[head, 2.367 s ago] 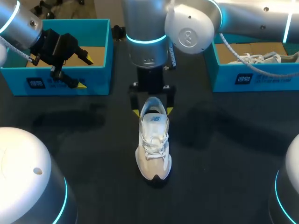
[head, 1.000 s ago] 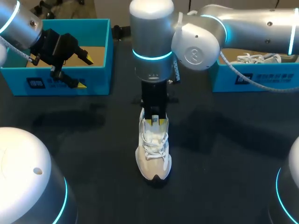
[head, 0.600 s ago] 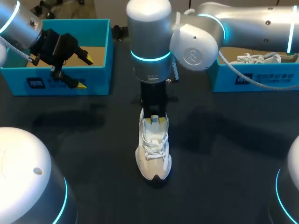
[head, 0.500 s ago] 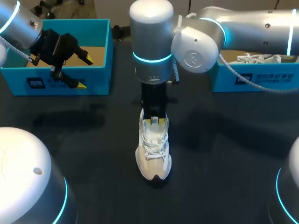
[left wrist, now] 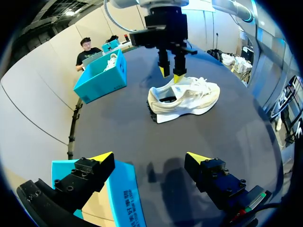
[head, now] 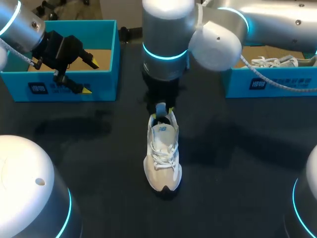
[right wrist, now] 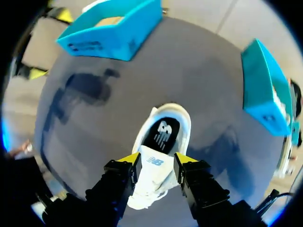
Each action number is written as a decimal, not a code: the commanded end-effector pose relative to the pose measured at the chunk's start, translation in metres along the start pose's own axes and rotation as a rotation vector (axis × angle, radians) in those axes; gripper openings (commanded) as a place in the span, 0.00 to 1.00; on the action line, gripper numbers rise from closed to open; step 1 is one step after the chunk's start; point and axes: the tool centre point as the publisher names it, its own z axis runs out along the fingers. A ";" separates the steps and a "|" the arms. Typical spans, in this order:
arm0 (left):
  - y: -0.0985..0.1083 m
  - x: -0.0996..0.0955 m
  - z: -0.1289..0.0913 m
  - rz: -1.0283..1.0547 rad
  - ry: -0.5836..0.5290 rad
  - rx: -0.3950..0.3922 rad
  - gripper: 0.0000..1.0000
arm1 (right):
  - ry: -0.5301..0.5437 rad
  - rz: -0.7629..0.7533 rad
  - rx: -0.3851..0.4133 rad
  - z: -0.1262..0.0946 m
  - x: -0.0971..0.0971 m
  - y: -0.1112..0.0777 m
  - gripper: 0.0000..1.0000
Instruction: Take the shoe out of the shoebox, open the shoe tongue, remove and reinsert the insole, then place the shoe into the shoebox
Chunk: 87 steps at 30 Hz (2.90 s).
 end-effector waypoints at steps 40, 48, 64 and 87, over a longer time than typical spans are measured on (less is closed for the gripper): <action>0.000 0.001 -0.001 0.000 0.000 -0.003 1.00 | -0.184 -0.901 -0.012 0.038 -0.040 0.057 1.00; 0.000 0.001 -0.001 0.000 0.000 -0.003 1.00 | -0.189 -0.946 -0.027 0.062 -0.052 0.060 1.00; 0.000 0.001 -0.001 0.000 0.000 -0.003 1.00 | -0.206 -0.962 -0.014 0.086 -0.059 0.064 0.91; 0.000 0.001 -0.001 0.000 0.000 -0.003 1.00 | -0.198 -0.979 0.003 0.096 -0.063 0.063 0.00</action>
